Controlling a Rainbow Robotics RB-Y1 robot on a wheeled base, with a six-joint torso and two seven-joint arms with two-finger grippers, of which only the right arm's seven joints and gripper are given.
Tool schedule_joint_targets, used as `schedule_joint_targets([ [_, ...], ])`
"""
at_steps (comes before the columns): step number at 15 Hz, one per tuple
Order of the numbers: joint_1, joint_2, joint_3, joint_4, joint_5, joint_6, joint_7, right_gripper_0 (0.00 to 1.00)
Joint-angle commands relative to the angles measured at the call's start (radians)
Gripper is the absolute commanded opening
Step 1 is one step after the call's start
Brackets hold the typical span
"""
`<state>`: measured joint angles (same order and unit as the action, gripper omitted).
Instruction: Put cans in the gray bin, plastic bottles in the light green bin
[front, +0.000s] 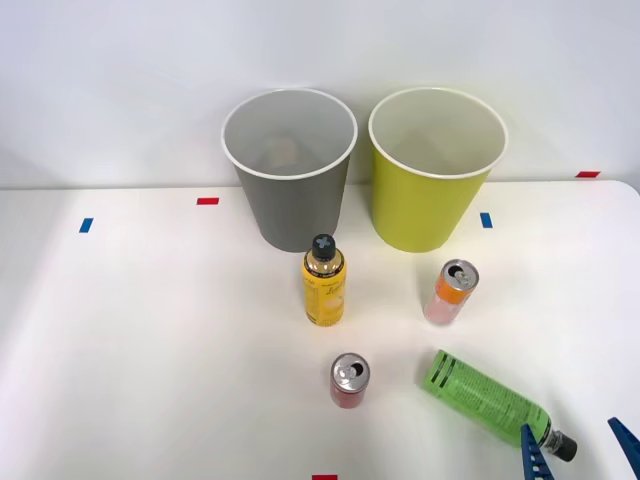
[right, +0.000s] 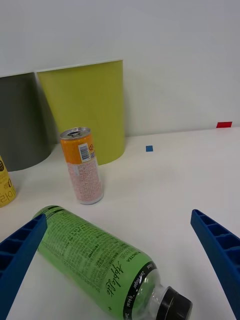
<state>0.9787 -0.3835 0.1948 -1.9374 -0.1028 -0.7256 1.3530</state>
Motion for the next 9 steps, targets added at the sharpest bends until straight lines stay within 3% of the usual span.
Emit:
schedule_joint_targets([
  [1,0.000,0.000,0.000,0.000,0.000,0.000,0.000,1.00],
  [9,0.000,0.000,0.000,0.000,0.000,0.000,0.000,1.00],
])
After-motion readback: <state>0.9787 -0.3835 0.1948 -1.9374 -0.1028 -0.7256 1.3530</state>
